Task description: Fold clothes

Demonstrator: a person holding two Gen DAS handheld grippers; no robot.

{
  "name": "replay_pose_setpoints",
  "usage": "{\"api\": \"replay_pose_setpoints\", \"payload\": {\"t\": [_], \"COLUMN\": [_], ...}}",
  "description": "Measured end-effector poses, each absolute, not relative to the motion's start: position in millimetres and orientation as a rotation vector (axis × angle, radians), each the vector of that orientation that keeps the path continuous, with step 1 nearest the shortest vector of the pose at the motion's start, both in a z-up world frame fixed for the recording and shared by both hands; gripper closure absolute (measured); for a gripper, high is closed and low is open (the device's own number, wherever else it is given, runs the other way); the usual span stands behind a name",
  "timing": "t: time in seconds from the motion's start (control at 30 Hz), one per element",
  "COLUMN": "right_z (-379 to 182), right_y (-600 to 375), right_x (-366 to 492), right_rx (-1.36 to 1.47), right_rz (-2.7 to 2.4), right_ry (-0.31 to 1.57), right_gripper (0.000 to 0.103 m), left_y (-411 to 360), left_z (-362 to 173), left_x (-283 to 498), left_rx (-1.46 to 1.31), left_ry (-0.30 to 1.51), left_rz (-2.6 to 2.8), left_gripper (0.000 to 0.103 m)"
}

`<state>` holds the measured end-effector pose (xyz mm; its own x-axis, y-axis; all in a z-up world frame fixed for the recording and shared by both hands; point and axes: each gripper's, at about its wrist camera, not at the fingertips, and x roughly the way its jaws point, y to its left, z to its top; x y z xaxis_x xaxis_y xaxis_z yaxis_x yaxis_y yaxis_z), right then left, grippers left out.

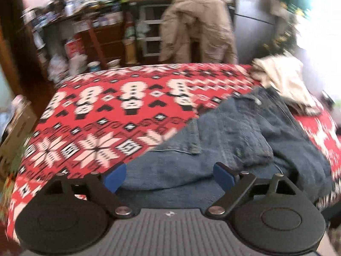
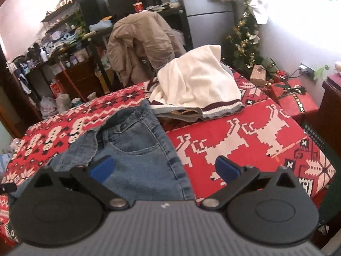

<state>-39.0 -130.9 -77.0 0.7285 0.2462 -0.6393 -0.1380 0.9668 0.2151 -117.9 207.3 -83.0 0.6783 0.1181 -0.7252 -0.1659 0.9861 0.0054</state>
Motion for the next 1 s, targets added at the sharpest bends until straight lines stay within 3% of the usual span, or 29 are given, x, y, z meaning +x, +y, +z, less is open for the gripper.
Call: {"api": "replay_pose_setpoints", "payload": {"t": [0.03,0.3,0.6,0.8,1.0], "right_z": [-78,-83,-98,-104,-102], "right_y": [-129,-117,-121,-120,-120], "right_x": [-39,-47,-49,-48,-47], "right_rx": [0.134,0.011,0.123,0.141,0.148], "right_rz": [0.208,0.323,0.350,0.356,0.360], "right_ry": [0.713,0.692,0.749,0.776,0.788], "right_gripper": [0.001,0.001,0.001,0.001,0.001], "left_y": [204,172,142,149,145], "left_z": [-86,-107,-127,-115,-121], "left_x": [-118,-121,-125,-121,-121], "left_rx": [-0.054,0.145,0.426,0.448,0.644], "left_ry": [0.796,0.716,0.684,0.660,0.656], "left_rz": [0.121,0.015,-0.082,-0.035,-0.034], "left_gripper": [0.032,0.031,0.031,0.032,0.044]}}
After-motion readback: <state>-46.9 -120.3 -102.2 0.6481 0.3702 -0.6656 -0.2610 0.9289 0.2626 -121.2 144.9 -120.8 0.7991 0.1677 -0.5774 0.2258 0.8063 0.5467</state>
